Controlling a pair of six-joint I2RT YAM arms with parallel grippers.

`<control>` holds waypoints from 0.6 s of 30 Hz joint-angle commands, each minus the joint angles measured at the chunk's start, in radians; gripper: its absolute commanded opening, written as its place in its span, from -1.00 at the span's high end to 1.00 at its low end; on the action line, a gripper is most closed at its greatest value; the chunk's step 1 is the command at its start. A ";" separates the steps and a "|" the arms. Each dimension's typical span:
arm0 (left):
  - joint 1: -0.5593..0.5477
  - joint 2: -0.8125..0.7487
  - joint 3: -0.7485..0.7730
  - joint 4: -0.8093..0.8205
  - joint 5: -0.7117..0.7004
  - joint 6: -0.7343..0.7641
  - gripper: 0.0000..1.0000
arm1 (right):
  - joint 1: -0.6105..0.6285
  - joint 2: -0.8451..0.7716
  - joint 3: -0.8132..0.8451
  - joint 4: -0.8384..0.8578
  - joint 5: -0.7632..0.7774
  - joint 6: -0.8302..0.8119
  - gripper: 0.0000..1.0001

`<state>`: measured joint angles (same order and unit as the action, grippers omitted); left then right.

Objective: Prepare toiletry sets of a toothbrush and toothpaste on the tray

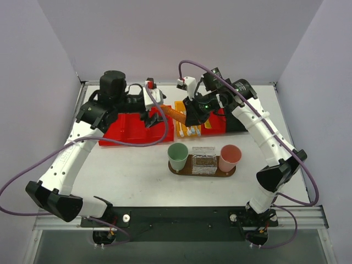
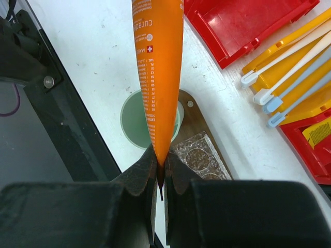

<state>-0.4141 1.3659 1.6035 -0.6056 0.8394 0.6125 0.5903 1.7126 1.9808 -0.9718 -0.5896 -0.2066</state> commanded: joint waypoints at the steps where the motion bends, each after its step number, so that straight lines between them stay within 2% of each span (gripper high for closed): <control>1: -0.089 -0.004 0.006 -0.164 -0.230 0.275 -0.78 | 0.002 -0.041 0.062 -0.005 0.019 0.016 1.00; 6: -0.169 0.006 -0.008 -0.157 -0.379 0.348 -0.78 | 0.002 -0.039 0.058 -0.005 0.008 0.026 1.00; 18: -0.298 0.061 -0.043 -0.040 -0.571 0.403 -0.78 | 0.002 -0.022 0.064 -0.004 -0.033 0.038 1.00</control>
<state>-0.6796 1.4052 1.5688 -0.7216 0.3542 0.9668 0.5907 1.7107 2.0068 -0.9730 -0.5804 -0.1799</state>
